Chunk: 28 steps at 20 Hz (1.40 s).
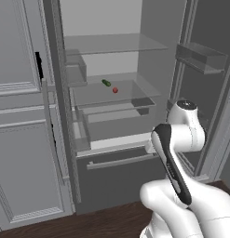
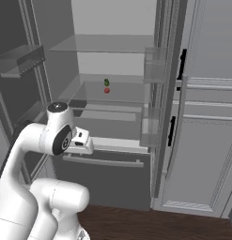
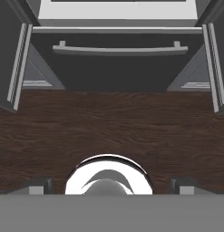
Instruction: Take the strawberry from the fridge and place it on top of the pancake, located on the dining counter.
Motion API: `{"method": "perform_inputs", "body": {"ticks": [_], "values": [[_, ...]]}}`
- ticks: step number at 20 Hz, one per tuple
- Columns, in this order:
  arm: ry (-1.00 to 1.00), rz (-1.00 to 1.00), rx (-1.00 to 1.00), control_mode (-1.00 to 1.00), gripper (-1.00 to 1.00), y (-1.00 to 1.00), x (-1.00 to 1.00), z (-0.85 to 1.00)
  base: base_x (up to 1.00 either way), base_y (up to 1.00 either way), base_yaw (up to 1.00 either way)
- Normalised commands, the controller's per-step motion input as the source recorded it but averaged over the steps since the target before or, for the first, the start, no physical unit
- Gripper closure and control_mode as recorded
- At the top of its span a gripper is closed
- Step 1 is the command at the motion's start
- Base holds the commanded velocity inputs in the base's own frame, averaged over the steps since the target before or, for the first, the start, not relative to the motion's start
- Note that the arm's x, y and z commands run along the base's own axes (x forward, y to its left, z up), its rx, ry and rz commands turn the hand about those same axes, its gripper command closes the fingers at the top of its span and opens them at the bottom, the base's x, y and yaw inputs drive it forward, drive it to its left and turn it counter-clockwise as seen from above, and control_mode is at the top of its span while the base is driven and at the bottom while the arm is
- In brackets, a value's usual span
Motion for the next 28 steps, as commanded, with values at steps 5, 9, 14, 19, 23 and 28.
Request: {"method": "perform_inputs", "body": {"ticks": [5,9,14,19,23,28], "values": [[0.0,0.0,0.0,1.0,-1.0,0.0,0.0,0.0,0.52,0.13,0.01],[0.0,0.0,0.0,1.0,-1.0,0.0,0.0,0.0,0.61,0.2,0.01],[0.0,0.0,0.0,1.0,-1.0,0.0,0.0,0.0,0.68,0.26,0.02],[0.0,0.0,0.0,1.0,-1.0,0.0,0.0,0.0,0.64,0.22,0.01],[0.0,0.0,0.0,1.0,-1.0,0.0,0.0,0.0,0.55,0.17,0.0],[0.0,0.0,0.0,1.0,-1.0,0.0,0.0,0.0,0.45,0.08,0.0]]}}
